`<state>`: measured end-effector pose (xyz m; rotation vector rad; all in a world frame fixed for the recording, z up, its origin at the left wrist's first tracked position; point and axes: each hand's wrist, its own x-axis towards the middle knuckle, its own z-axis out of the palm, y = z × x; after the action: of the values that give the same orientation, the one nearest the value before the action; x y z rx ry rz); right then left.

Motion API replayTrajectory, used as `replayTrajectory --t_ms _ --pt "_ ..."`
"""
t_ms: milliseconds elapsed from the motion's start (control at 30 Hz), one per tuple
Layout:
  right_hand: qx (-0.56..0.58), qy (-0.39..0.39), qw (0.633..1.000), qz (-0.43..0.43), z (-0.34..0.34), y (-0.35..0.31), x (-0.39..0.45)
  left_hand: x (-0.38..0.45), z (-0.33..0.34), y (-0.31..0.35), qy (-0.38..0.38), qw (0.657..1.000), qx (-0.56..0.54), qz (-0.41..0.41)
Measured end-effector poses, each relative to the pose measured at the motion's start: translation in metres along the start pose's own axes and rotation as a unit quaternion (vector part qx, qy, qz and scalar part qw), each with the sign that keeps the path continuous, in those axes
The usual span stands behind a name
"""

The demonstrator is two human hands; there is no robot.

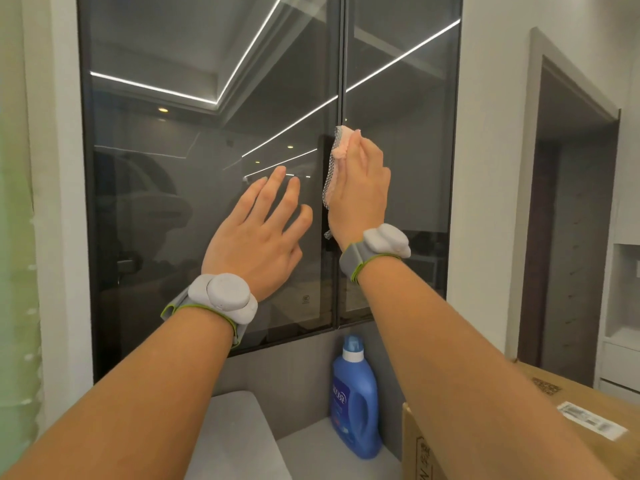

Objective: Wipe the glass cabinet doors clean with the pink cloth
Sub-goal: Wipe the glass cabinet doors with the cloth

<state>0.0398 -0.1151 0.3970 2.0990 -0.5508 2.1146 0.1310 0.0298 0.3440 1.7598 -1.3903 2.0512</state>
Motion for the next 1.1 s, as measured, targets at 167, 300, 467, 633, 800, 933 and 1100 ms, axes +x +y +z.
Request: replayTrajectory --t_ms 167,300,467,633,800,933,1100 --pt "-0.025 -0.033 0.999 0.006 -0.007 0.011 -0.05 0.001 0.002 0.001 0.01 1.0 0.009 -0.005" --pt "-0.076 -0.088 0.993 0.008 -0.019 0.012 -0.078 0.002 0.001 0.002 0.003 1.0 0.019 0.003" --pt "-0.119 -0.151 0.981 0.014 -0.034 0.011 -0.102 0.004 -0.012 0.016 -0.032 0.999 -0.001 -0.041" --pt "-0.135 -0.198 0.971 -0.015 -0.045 0.018 -0.116 -0.005 -0.019 0.039 -0.082 0.995 -0.026 -0.053" --pt "-0.13 -0.237 0.962 -0.047 -0.056 0.026 -0.137 -0.036 -0.027 0.065 -0.116 0.99 -0.053 -0.055" --pt "-0.011 -0.242 0.97 0.003 -0.069 0.035 -0.165 -0.052 -0.031 0.083 -0.123 0.983 -0.099 -0.098" --pt "0.184 -0.235 0.929 0.218 -0.089 0.03 -0.218 -0.081 -0.038 0.109 -0.156 0.961 -0.182 -0.138"
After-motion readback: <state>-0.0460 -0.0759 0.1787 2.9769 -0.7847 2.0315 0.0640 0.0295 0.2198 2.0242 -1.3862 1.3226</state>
